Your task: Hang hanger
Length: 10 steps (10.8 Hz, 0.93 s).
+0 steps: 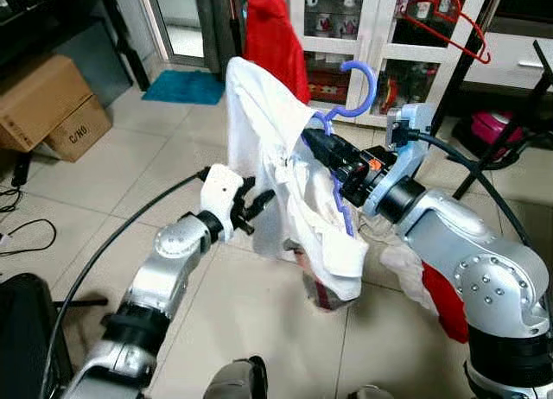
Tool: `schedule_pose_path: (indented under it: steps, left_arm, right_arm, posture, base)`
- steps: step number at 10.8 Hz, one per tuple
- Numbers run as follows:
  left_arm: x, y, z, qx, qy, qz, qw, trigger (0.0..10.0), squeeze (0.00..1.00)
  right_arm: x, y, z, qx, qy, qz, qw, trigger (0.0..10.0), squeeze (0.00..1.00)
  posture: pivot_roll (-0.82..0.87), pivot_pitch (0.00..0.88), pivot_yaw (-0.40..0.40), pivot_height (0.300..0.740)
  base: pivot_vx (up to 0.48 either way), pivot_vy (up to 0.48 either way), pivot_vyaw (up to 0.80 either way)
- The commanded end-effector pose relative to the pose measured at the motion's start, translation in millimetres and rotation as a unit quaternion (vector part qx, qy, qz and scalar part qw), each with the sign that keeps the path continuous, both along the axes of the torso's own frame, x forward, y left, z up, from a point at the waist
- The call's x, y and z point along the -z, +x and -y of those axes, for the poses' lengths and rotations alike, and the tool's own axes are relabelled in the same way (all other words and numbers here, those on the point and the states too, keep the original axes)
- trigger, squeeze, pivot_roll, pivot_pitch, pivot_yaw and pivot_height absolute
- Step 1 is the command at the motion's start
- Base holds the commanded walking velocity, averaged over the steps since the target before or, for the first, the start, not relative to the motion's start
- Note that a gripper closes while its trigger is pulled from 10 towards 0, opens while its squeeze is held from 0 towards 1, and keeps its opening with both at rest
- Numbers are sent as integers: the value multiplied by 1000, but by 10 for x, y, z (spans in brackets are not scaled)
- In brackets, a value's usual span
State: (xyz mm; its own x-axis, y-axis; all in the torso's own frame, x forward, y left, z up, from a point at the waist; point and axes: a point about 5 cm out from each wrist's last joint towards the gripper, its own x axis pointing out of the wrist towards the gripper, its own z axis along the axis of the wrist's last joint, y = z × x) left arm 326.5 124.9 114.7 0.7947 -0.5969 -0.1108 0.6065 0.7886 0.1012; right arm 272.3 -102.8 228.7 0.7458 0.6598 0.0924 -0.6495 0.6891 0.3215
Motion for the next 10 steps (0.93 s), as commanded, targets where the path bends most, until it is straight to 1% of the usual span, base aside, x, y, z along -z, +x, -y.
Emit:
schedule_pose_path:
  steps: [1, 3, 5, 10]
  left_arm:
    - [-10, 33, -24, 0, 1, 4, 1000, 0, 0]
    - [-6, 91, -36, -1, 14, 2, 1000, 0, 0]
    - [2, 115, -37, -1, 11, 1, 1000, 0, 0]
    - [76, 131, -72, -6, 12, -13, 1000, 0, 0]
  right_arm:
    - [-122, -55, -45, -18, 9, 35, 999, 10000, 0]
    - [-131, -55, -47, -23, 13, 34, 999, 10000, 0]
    - [-131, -58, -44, -20, 15, 33, 999, 10000, 0]
    - [-133, -58, -33, -14, 18, 35, 999, 10000, 0]
  posture:
    - [-106, 64, 89, 740]
    - [-103, 74, 83, 740]
    - [-107, 80, 91, 740]
    - [-109, 84, 96, 740]
  base:
    - [0, 0, 0]
    - [0, 0, 0]
    - [0, 0, 0]
    - [0, 0, 0]
